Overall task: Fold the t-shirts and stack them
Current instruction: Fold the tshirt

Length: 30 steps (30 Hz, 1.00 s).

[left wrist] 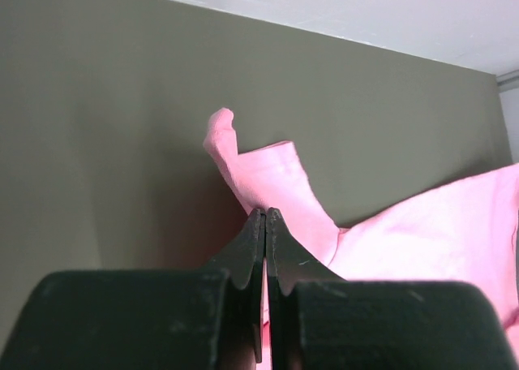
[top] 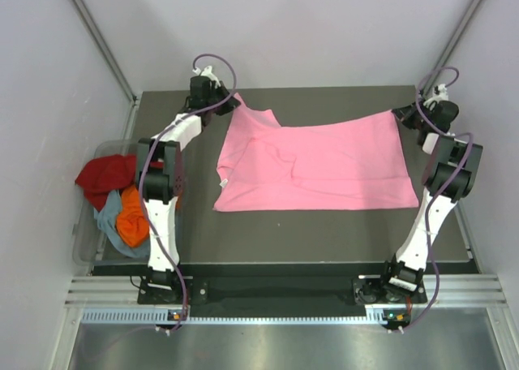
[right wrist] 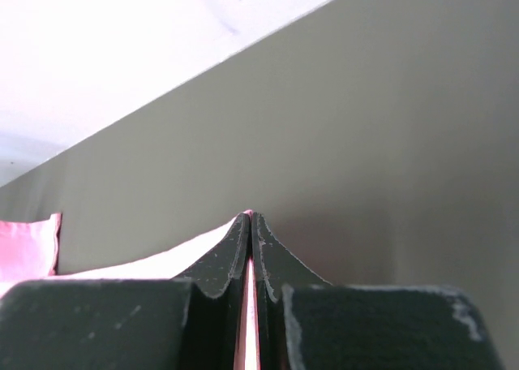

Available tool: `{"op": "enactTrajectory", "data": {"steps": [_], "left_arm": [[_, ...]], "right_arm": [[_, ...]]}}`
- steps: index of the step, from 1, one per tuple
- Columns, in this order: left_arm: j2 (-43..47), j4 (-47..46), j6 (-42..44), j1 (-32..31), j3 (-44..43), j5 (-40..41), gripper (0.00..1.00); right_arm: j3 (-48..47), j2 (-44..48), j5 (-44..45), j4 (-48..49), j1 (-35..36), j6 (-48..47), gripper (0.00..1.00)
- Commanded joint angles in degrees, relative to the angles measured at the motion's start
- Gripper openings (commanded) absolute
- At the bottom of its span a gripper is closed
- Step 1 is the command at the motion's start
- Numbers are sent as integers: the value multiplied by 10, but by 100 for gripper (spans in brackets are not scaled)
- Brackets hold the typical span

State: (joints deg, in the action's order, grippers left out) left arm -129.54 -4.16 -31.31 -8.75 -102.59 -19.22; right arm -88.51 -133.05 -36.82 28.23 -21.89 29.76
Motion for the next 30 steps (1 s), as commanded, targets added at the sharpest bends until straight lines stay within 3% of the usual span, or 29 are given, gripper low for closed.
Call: {"op": "enactTrajectory", "data": {"steps": [1,10,16,23,30], "left_arm": [[59,-58,13,4,20,-18,0],[132,-88,13,4,130,-23,0],[155,-80,27,4,152,-56,0],[212,-82,14,5,218,-56,0],[285,-60,10,9,309,-66,0]], "right_arm": [[8,45,-13,91,-4,9,0],[66,88,7,93,-8,-14,0],[111,116,12,125,-17,3,0],[223,154,36,237,-42,86,0],[273,187,36,237,-45,93,0]]}}
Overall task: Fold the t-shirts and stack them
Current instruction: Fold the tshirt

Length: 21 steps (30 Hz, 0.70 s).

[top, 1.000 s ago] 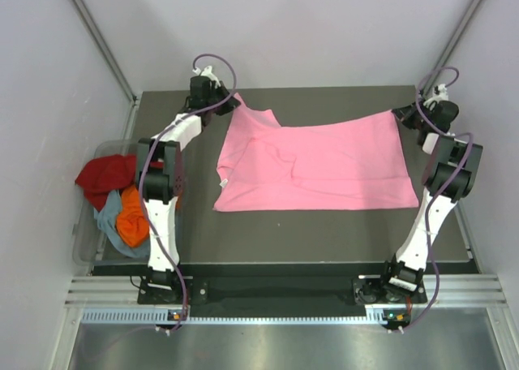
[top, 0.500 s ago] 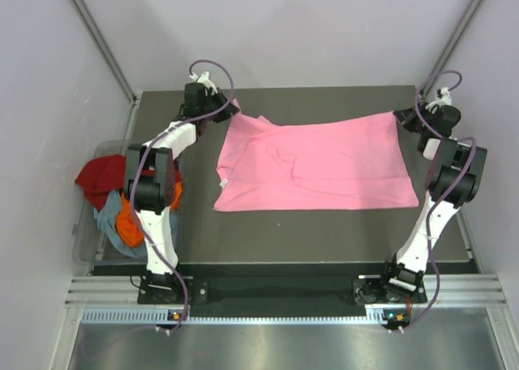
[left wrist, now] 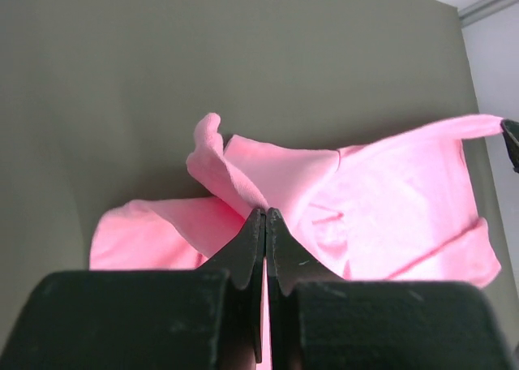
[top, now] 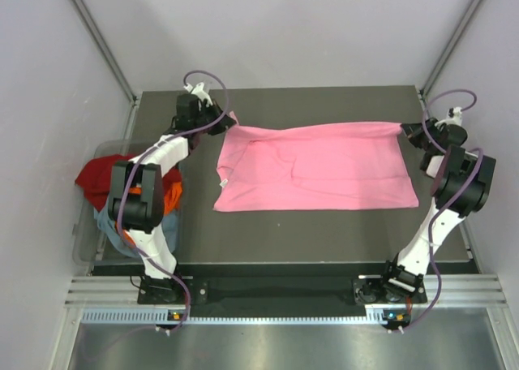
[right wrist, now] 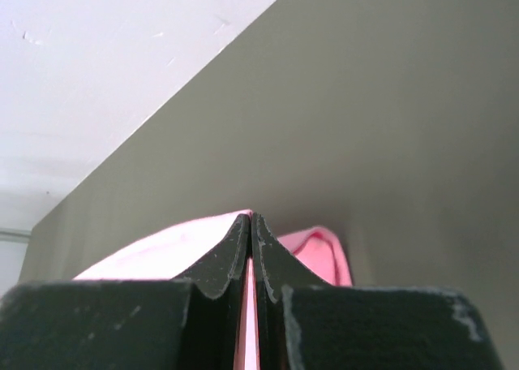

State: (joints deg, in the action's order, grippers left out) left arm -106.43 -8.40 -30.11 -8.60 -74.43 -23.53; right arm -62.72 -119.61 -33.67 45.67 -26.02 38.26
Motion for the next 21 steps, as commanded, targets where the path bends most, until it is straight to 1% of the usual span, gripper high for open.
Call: {"op": "enactTrajectory", "data": {"steps": [1,5,6,8,11,13,15,18,21], "left_arm": [[61,-19,-7,8,33,-28,0],[85,2,-11,8,48,-36,0],[90,6,-10,8,60,-34,0],[102,10,-10,8,74,-34,0],[113,12,-19,7,101,-54,0],[130,14,-17,6,119,-53,0],[142,36,-6,6,128,-31,0],[160,59,15,6,142,-20,0],[173,61,16,6,168,-19,0]], "right_arm": [[22,58,5,64,-4,5,0],[46,82,17,39,-11,-5,0],[51,94,21,20,-17,-5,0],[73,110,42,9,-24,1,0],[102,133,61,1,-36,15,0],[112,137,59,-2,-42,23,0],[118,137,55,-6,-47,25,0],[138,138,48,13,-54,36,0],[156,146,46,25,-57,45,0]]}}
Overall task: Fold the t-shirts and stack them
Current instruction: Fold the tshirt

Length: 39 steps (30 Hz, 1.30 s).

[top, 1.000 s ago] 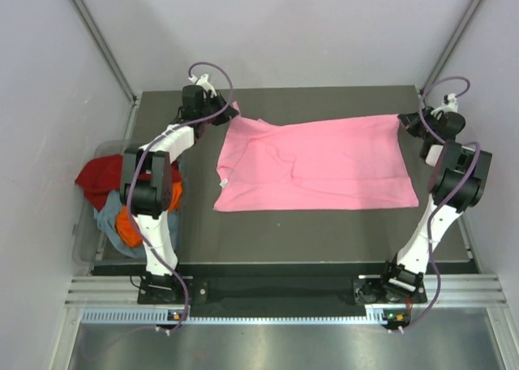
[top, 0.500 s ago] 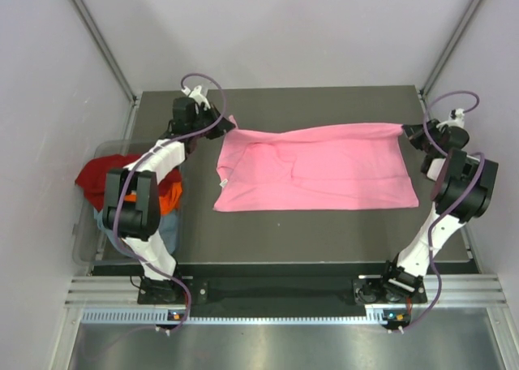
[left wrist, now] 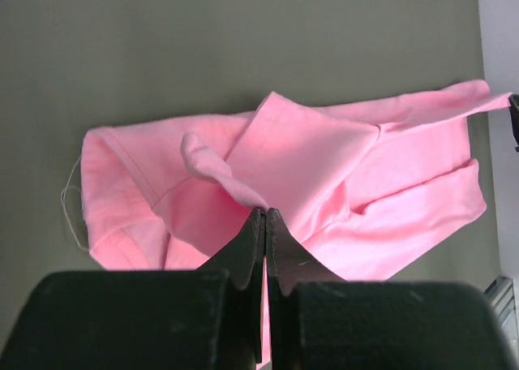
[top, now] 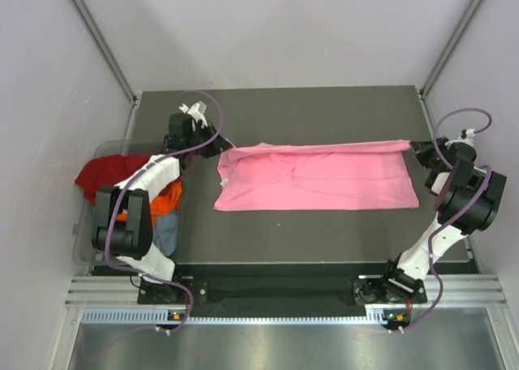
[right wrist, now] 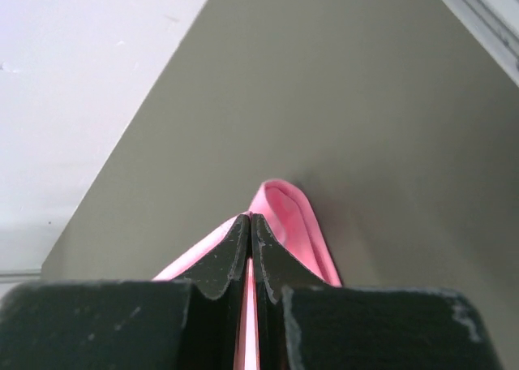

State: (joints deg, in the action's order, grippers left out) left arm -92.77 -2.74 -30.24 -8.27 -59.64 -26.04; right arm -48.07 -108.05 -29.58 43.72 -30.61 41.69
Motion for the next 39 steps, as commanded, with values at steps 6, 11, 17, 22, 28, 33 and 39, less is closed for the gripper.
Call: {"op": "enactTrajectory", "data": {"steps": [6,11,17,22,28,33,39], "left_arm": [[49,25,26,2,35,20,0],[58,65,38,-2,35,30,0],[71,85,33,-8,63,20,0],[83,81,29,-15,83,9,0],[81,103,31,-32,86,12,0],[68,160,57,-38,59,13,0],[48,209,75,-45,38,25,0]], "right_arm": [[25,37,0,38,-11,10,0],[35,41,1,36,-12,13,0],[37,58,5,-5,-12,-1,0],[44,76,22,-35,-15,-24,0],[48,88,30,-69,-18,-37,1],[47,84,35,-98,-22,-47,2],[39,92,44,-147,-23,-52,8]]}}
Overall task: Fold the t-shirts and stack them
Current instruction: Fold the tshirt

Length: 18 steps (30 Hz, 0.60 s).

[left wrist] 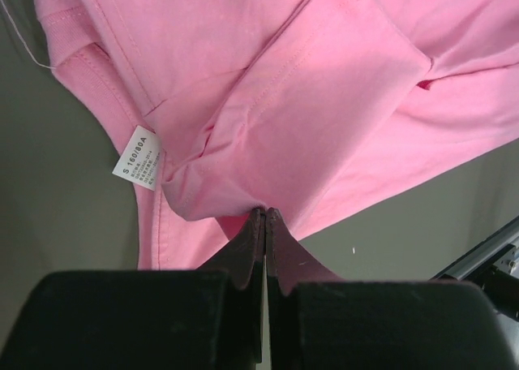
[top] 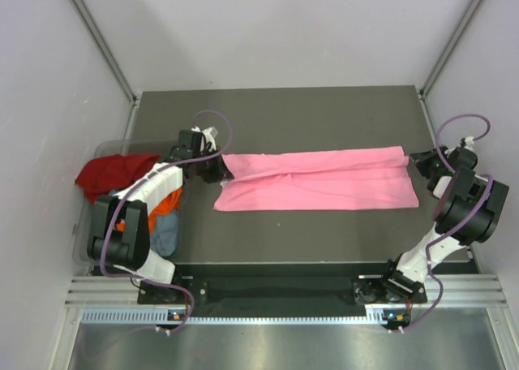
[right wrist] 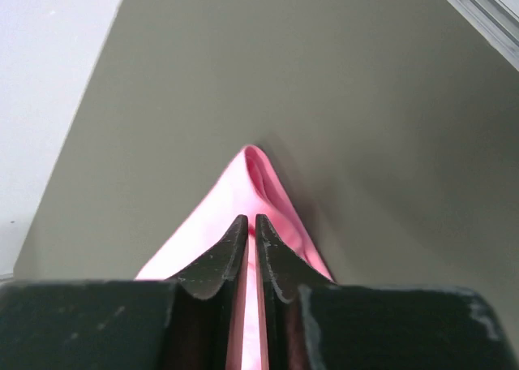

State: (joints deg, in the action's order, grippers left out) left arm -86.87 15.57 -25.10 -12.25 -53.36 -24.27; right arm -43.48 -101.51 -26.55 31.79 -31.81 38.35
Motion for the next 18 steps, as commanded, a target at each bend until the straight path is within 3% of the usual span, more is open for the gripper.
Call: {"op": "enactTrajectory", "data": {"steps": [1,7,15,18], "left_arm": [[-15,28,23,-6,-24,7,0],[-43,54,30,-21,-45,-8,0],[-41,89,42,-33,-60,16,2],[-45,124,47,-38,-77,51,7]], "right_arm": [[-8,28,21,-43,-11,-21,9],[-11,48,48,-121,-17,-39,26],[-88,64,91,-299,-14,-62,28],[-122,56,100,-371,-3,-78,28]]}}
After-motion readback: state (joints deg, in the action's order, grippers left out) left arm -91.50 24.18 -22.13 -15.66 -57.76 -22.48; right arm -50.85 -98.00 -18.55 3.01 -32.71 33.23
